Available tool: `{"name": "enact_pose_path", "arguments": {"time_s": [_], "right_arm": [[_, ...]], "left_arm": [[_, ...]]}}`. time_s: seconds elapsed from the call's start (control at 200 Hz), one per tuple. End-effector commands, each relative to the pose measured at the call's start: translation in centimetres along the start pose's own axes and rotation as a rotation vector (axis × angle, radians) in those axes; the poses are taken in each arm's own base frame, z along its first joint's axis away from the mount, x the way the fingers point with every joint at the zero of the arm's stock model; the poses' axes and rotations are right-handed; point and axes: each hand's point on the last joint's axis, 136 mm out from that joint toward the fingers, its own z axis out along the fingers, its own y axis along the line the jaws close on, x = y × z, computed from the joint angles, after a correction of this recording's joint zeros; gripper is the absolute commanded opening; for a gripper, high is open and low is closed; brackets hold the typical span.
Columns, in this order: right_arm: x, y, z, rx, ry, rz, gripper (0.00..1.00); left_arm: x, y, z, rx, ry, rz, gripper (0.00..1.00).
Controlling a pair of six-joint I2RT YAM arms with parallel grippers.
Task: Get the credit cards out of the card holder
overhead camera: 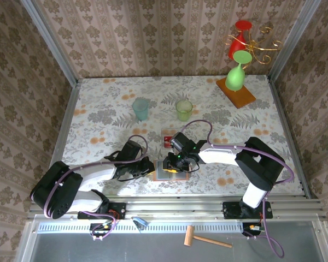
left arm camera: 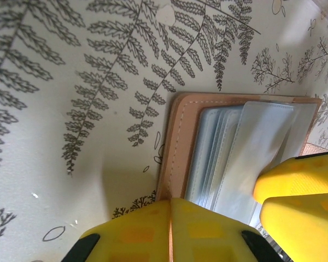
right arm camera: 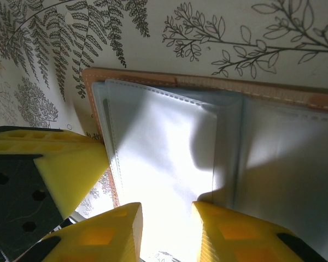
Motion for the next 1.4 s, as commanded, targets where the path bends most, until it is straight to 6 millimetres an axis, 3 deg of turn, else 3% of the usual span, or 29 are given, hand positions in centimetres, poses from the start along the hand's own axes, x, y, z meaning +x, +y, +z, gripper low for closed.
{"name": "enact_pose_path", "arguments": {"time_s": [0.0,0.94,1.135,1.395], "right_arm": [[0.4,-1.6,-0.3,0.057,-0.003,0.002,0.3],[0.0,-1.9,-0.9,-0.073,-0.02,0.005,0.25],[0.0,-1.9,-0.8,-0.136,-0.029,0.019,0.23],[0.1,-2.3,-0.7,-0.164,-0.03,0.027,0.21]], "left_arm": [[0.3,1.4,0.2,-0.048,0.017,-0.005,0.09],[0.3,1.4,0.4,-0.06,0.028,0.002,0.09],[-0.2,0.3,-0.3,-0.044,0.008,0.013,0.09],[-1.4,-2.3,-2.7,-0.008,-0.059,0.052,0.1]]}}
